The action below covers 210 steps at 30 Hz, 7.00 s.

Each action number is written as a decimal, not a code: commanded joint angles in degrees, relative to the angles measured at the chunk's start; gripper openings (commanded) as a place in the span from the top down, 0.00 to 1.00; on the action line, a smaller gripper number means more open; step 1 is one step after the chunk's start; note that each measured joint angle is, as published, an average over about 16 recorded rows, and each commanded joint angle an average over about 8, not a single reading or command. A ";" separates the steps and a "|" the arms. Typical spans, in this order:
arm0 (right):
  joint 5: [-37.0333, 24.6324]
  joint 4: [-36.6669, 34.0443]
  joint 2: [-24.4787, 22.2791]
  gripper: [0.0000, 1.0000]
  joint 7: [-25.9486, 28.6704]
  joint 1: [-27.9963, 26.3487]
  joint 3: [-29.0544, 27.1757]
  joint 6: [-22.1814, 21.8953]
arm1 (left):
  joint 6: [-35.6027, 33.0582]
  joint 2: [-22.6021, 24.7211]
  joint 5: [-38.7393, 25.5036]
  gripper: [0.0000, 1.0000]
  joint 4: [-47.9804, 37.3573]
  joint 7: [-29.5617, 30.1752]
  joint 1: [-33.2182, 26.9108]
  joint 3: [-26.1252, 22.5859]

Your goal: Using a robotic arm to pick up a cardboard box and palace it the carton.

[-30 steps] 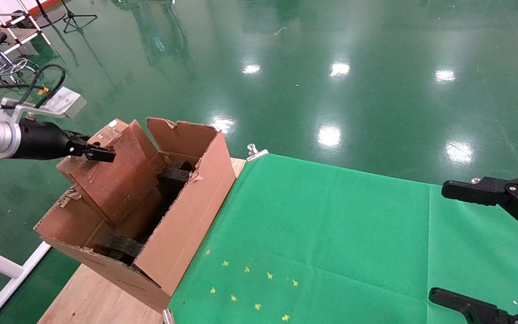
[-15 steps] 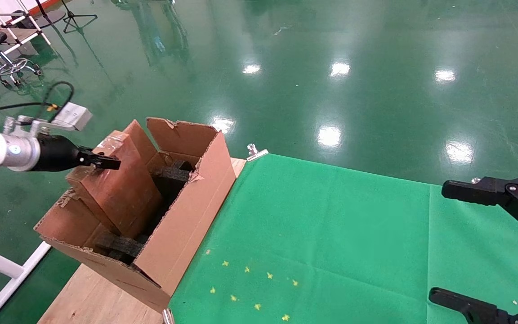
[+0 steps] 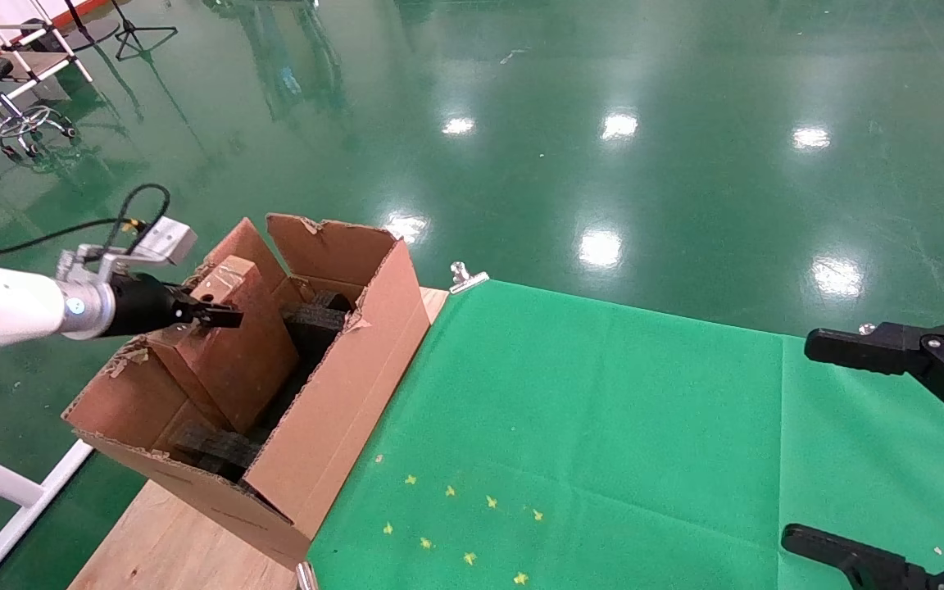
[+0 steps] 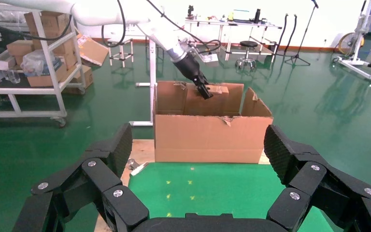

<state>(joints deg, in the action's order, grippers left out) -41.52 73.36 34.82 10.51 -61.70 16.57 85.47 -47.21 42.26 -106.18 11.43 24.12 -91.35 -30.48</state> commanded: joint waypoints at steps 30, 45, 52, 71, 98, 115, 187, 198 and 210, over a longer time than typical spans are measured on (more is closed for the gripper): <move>0.07 -0.01 -0.04 0.00 -0.05 -0.01 0.11 -0.06 | 6.68 5.08 -0.17 0.18 -8.23 -5.75 4.20 -0.42; 0.08 -0.02 -0.05 0.00 -0.05 -0.01 0.13 -0.06 | 6.43 5.02 -0.49 0.00 -8.32 -5.79 4.22 -0.48; 0.08 -0.01 -0.05 0.00 -0.05 -0.01 0.12 -0.06 | 6.20 4.95 -0.47 0.00 -8.26 -5.76 4.27 -0.41; 0.10 -0.06 -0.05 0.00 -0.08 -0.04 0.17 -0.05 | -3.10 0.04 5.16 0.00 -2.73 -8.46 -0.30 3.18; 0.12 -0.11 -0.07 0.00 -0.13 -0.06 0.22 -0.07 | -22.33 -6.70 20.16 0.00 13.91 -11.96 1.27 8.80; 0.15 -0.12 -0.09 0.00 -0.16 -0.08 0.27 -0.08 | -27.55 -6.88 34.44 0.00 29.51 -12.41 10.49 10.63; 0.24 -0.14 -0.15 0.00 -0.22 -0.09 0.38 -0.15 | -38.47 -7.25 64.33 0.00 62.12 -13.36 29.80 14.48; 0.24 -0.14 -0.15 0.00 -0.22 -0.09 0.38 -0.15 | -38.43 -7.25 64.23 0.00 62.02 -13.36 29.75 14.44; 0.24 -0.14 -0.15 0.00 -0.22 -0.09 0.38 -0.15 | -38.40 -7.25 64.19 0.00 61.98 -13.36 29.71 14.44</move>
<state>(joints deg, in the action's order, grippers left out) -41.28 73.22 34.67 10.30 -61.79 16.95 85.32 -85.61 35.01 -41.99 73.40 10.76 -61.64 -16.04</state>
